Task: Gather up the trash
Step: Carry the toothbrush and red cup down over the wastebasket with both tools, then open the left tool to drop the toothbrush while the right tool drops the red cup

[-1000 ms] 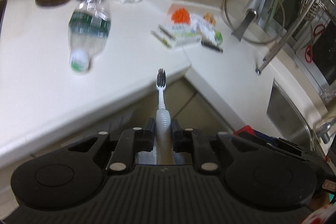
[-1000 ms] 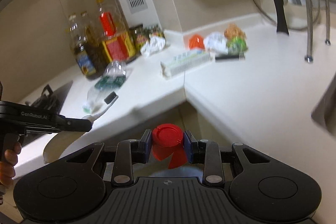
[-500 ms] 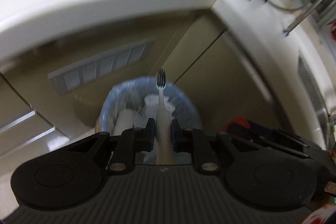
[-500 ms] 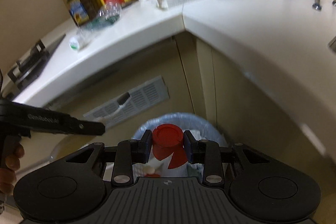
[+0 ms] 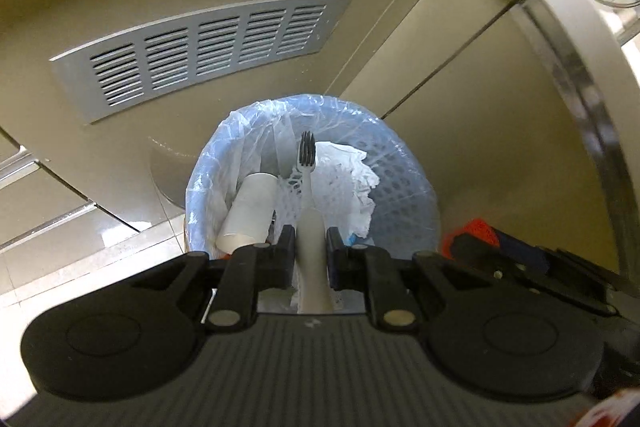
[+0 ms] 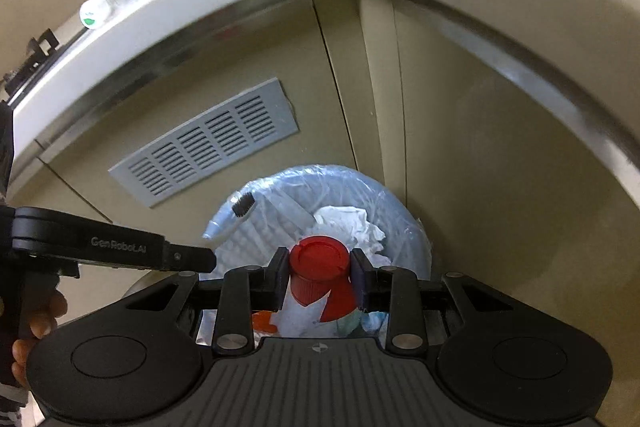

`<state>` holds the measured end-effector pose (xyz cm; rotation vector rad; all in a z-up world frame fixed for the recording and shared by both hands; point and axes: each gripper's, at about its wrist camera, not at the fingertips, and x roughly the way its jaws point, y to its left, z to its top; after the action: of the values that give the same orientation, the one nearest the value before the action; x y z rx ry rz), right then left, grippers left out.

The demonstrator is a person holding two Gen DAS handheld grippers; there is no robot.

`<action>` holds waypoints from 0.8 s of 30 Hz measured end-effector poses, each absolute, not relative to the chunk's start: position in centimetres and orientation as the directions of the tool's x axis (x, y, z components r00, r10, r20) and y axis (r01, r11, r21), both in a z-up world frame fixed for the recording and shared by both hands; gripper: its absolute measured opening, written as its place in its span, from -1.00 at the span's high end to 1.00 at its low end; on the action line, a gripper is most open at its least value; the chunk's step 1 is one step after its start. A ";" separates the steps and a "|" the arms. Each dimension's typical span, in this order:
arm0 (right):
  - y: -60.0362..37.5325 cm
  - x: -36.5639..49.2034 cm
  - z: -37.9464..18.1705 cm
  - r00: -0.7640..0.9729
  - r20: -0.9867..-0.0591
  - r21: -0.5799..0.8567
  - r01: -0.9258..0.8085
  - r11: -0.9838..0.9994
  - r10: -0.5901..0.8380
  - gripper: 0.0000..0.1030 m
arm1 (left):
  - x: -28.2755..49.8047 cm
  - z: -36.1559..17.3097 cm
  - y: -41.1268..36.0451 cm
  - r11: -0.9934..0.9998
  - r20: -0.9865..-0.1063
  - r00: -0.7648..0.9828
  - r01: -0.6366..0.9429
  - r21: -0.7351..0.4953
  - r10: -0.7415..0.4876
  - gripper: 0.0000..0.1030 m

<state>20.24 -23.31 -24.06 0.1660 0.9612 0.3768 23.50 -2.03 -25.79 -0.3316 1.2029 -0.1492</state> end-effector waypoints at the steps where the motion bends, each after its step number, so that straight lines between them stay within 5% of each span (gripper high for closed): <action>1: -23.2 20.4 -24.4 0.512 -0.769 0.302 -0.237 0.923 0.383 0.37 | 23.7 -26.1 -2.2 0.944 -0.891 0.355 -0.062 -0.325 -0.284 0.73; 24: -23.2 21.1 -25.2 0.509 -0.777 0.308 -0.205 0.929 0.370 0.37 | 24.9 -28.2 -2.6 0.964 -0.910 0.333 -0.013 -0.267 -0.248 0.52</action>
<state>21.06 -23.20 -25.24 0.1856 0.9777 0.3491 24.89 -2.56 -28.17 -0.2431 1.2250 -0.1552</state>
